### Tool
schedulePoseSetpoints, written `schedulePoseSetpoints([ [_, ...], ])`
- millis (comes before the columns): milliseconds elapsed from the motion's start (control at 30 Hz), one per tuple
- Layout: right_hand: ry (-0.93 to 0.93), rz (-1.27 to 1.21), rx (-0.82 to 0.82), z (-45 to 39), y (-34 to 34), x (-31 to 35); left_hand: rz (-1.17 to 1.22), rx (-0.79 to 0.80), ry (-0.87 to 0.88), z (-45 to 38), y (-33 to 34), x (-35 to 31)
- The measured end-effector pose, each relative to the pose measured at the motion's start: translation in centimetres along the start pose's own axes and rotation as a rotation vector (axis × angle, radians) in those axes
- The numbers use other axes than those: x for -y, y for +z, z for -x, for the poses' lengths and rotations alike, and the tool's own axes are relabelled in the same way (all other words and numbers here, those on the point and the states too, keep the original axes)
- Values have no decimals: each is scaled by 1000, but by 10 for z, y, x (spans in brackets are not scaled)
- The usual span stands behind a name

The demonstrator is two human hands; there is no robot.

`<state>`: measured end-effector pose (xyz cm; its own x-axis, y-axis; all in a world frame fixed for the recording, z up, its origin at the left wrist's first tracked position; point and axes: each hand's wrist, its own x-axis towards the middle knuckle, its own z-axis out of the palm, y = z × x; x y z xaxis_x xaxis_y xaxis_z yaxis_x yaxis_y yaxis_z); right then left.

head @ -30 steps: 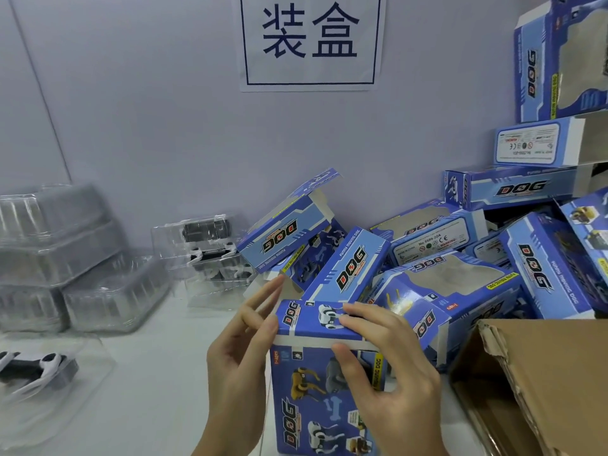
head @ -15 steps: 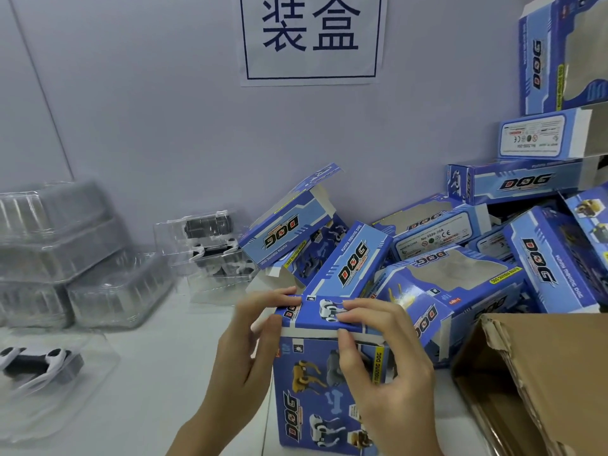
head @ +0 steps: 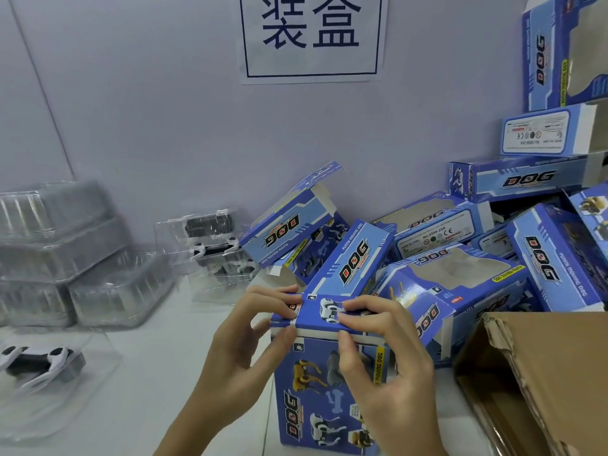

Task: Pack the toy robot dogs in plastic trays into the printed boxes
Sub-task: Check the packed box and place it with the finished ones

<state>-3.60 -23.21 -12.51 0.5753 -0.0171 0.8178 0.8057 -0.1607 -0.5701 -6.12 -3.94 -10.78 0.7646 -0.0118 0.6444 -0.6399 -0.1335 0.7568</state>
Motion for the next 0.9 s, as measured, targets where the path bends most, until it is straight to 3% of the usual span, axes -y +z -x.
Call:
schedulePoseSetpoints([
  [333,-53,-1,118,-9,-12,-6,160,41,-121,-4,-11,0],
  [600,-209,155,36,-5,-12,-10,282,-44,-146,-2,0,8],
  [900,-44,48,80,-1,-7,-10,305,-57,-214,-3,-12,8],
])
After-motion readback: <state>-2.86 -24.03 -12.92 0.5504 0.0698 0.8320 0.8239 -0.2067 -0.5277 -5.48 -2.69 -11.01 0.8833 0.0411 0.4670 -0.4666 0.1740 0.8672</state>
